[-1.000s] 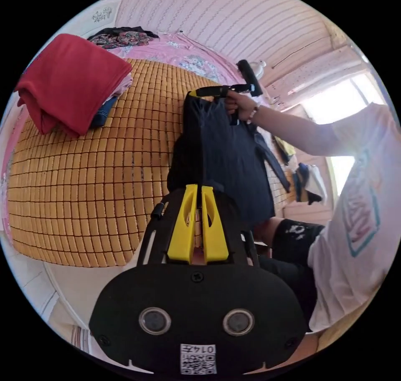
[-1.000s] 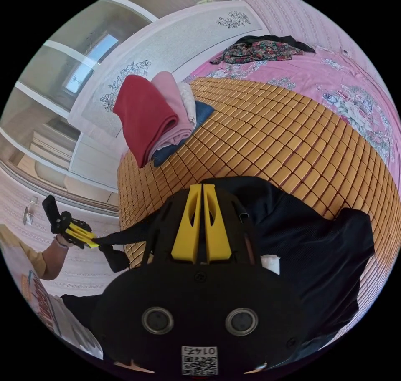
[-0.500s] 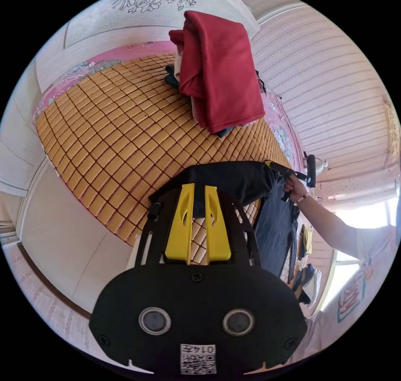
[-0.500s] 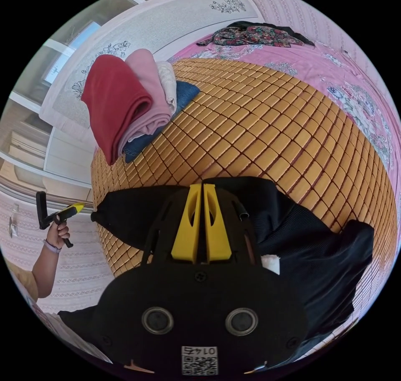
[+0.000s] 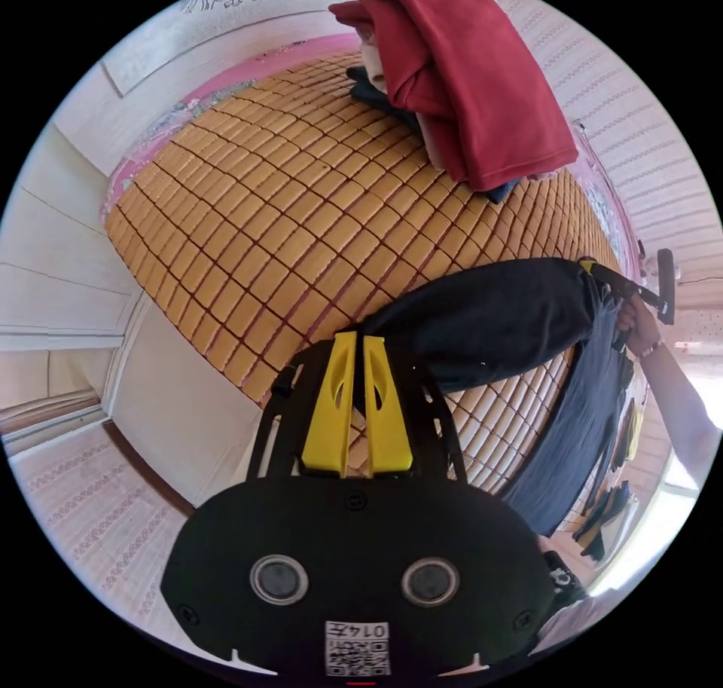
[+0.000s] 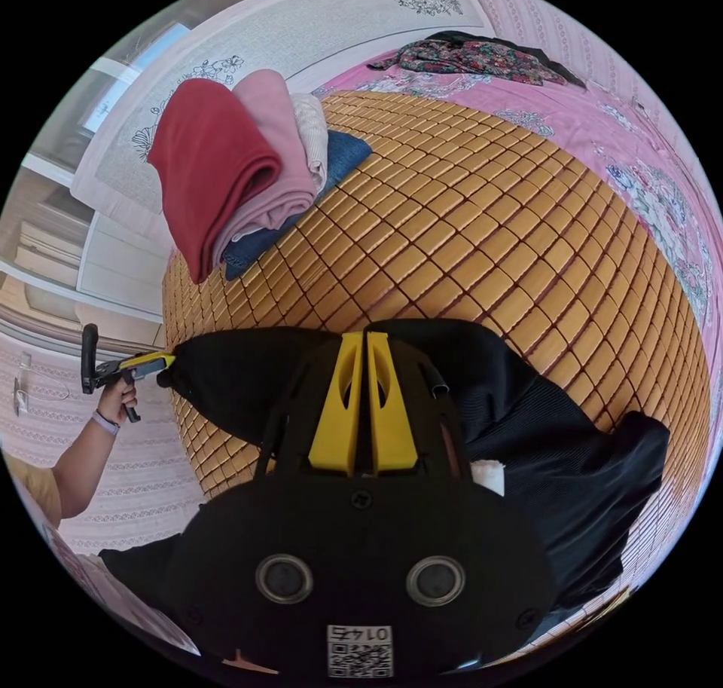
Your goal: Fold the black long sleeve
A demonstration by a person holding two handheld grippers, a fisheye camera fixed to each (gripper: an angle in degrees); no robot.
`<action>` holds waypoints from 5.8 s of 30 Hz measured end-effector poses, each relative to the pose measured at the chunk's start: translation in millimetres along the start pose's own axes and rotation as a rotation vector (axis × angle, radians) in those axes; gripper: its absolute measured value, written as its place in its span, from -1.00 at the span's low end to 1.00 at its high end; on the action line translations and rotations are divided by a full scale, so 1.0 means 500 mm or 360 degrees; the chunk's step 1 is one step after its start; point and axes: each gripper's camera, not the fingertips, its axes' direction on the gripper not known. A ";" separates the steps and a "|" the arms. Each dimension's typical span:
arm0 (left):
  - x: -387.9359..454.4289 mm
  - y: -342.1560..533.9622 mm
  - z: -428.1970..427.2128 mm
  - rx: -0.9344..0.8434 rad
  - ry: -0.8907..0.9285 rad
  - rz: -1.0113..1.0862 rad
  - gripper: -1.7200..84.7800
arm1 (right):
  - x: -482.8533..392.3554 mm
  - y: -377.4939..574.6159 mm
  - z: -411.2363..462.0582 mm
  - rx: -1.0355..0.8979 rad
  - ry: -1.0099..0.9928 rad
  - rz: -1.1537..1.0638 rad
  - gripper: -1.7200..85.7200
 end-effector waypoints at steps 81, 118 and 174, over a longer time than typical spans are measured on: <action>0.482 0.471 -0.249 0.0915 0.1353 0.1685 -0.97 | -0.346 1.396 -0.137 0.0737 0.0409 0.0538 -0.83; 0.719 0.274 0.226 0.0379 0.0452 0.1415 -0.96 | 0.043 0.646 0.016 0.0391 0.0302 0.0303 -0.94; 0.874 0.697 0.129 -0.0119 0.0828 0.2292 -0.82 | 0.046 1.485 -0.151 0.0442 0.0499 0.0893 -0.83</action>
